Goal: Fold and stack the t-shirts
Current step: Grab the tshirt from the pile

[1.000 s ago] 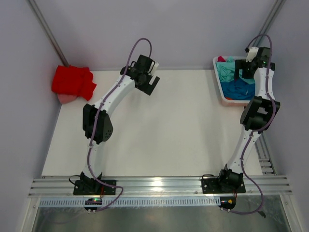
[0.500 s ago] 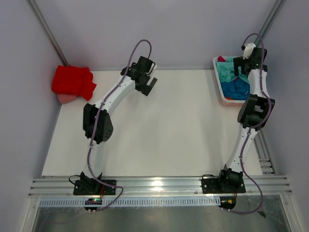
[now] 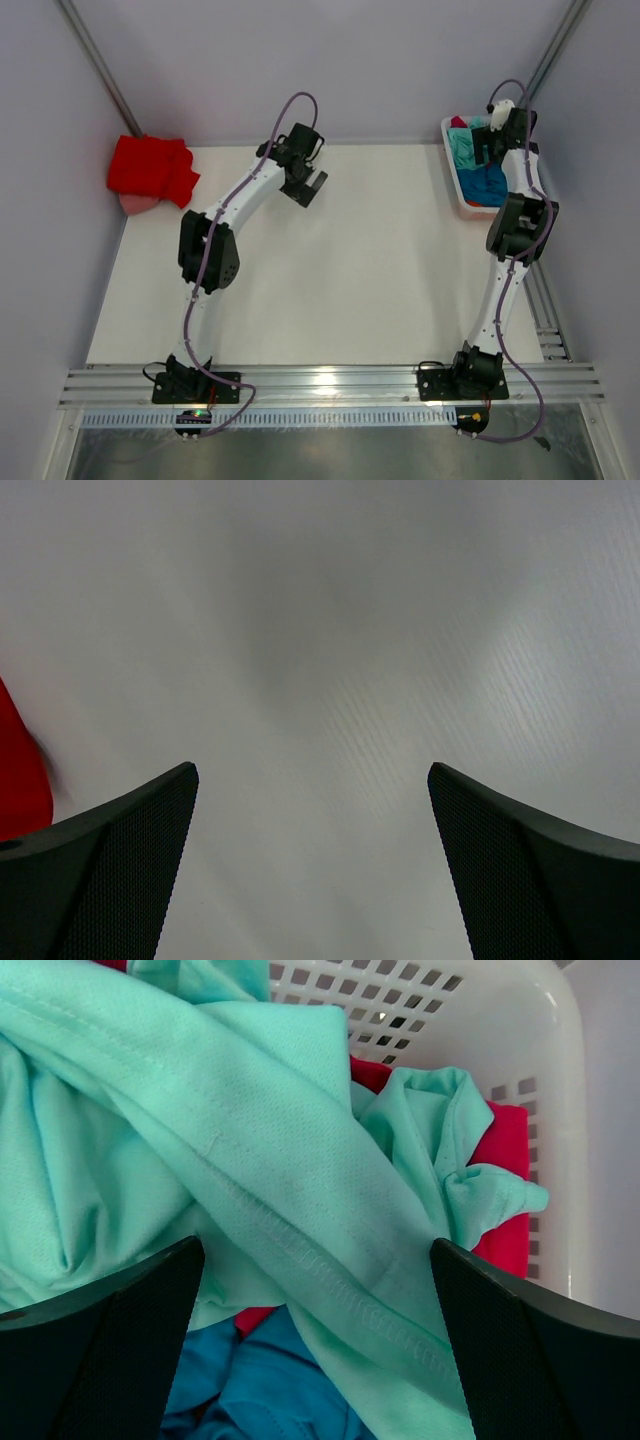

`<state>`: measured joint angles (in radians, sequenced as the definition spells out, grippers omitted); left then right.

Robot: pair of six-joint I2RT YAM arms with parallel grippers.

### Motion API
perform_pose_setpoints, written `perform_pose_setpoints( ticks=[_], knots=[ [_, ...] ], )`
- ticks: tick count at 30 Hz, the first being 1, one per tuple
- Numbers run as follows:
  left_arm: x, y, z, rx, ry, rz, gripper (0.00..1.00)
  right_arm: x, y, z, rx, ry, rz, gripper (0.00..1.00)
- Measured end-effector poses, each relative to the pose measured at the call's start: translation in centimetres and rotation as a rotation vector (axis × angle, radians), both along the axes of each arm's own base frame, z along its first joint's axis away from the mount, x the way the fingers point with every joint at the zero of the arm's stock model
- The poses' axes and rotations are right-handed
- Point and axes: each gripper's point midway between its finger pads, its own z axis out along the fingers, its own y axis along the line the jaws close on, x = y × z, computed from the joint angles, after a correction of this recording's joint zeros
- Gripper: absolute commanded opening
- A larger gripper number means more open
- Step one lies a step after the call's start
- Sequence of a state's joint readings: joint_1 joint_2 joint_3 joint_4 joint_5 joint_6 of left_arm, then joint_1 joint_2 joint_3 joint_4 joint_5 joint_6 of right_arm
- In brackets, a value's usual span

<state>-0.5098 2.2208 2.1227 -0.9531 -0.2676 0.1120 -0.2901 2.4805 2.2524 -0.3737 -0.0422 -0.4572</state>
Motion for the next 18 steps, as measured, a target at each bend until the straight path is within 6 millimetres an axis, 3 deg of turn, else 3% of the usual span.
perform_pose_setpoints(
  ticks=[2, 3, 6, 10, 13, 18],
  knots=[
    [-0.2, -0.3, 0.0, -0.013, 0.01, -0.009, 0.99, 0.2, -0.3, 0.0, -0.014, -0.011, -0.012, 0.76],
    [-0.3, -0.4, -0.1, -0.019, 0.018, -0.014, 0.98, 0.3, -0.6, 0.0, -0.022, -0.015, -0.021, 0.51],
    [-0.7, -0.6, -0.3, -0.032, 0.04, -0.026, 0.9, 0.7, -1.2, -0.5, -0.046, -0.026, -0.048, 0.03],
    [-1.1, -0.7, -0.4, -0.037, 0.056, -0.031, 0.69, 0.8, -1.7, -1.2, -0.047, -0.028, -0.085, 0.03],
    [-1.1, -0.8, -0.4, -0.039, 0.058, -0.033, 0.61, 0.8, -1.7, -1.2, -0.042, -0.031, -0.088, 0.03],
    [-1.1, -0.9, -0.4, -0.046, 0.06, -0.034, 0.64, 0.5, -0.8, -0.3, -0.013, -0.024, -0.046, 0.03]
  ],
)
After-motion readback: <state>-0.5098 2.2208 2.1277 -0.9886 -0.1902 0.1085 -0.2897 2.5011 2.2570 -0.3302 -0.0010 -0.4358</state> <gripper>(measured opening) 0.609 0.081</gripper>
